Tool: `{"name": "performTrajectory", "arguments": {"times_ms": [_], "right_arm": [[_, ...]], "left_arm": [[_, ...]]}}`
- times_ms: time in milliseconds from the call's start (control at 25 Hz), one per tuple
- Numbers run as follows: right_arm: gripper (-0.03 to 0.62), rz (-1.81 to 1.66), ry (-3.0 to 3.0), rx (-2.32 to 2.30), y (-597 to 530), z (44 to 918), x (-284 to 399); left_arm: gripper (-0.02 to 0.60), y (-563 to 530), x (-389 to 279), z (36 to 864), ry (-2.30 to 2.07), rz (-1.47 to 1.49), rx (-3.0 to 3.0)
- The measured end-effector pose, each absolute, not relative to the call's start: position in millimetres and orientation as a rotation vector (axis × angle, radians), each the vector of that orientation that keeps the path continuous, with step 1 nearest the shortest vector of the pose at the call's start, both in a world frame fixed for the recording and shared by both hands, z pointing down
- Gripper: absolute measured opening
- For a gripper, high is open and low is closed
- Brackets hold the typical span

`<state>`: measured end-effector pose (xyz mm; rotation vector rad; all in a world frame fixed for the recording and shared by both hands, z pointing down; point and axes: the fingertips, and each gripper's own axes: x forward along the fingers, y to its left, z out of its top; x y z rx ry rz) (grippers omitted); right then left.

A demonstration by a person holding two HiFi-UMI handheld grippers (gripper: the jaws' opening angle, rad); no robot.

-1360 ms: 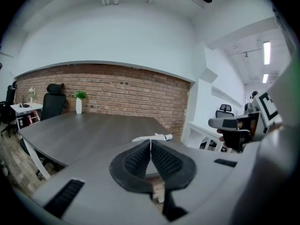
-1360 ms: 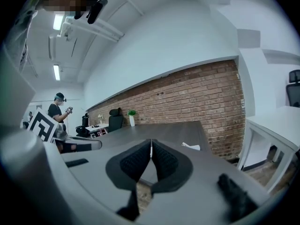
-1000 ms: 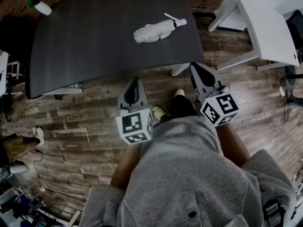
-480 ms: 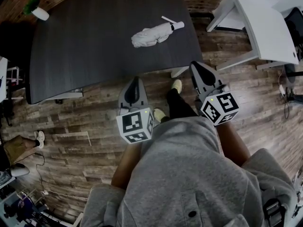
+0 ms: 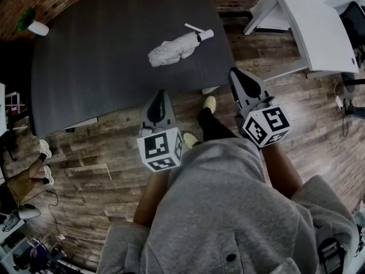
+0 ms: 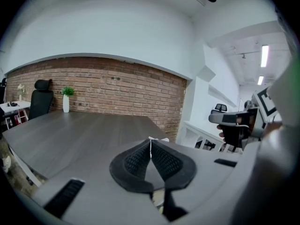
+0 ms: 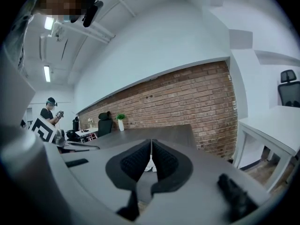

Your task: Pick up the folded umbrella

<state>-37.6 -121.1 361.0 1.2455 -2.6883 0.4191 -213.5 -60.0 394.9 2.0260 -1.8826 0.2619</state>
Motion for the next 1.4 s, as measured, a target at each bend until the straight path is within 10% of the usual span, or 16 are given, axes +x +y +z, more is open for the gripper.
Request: {"name": "performTrajectory", "arguments": {"times_ms": [1400], "right_arm": [[0.025,0.475,-2.688,1.197,-283,376,-34]], "left_arm": [[0.016,-219,-204,416,-1.840,0.384,1.996]]}}
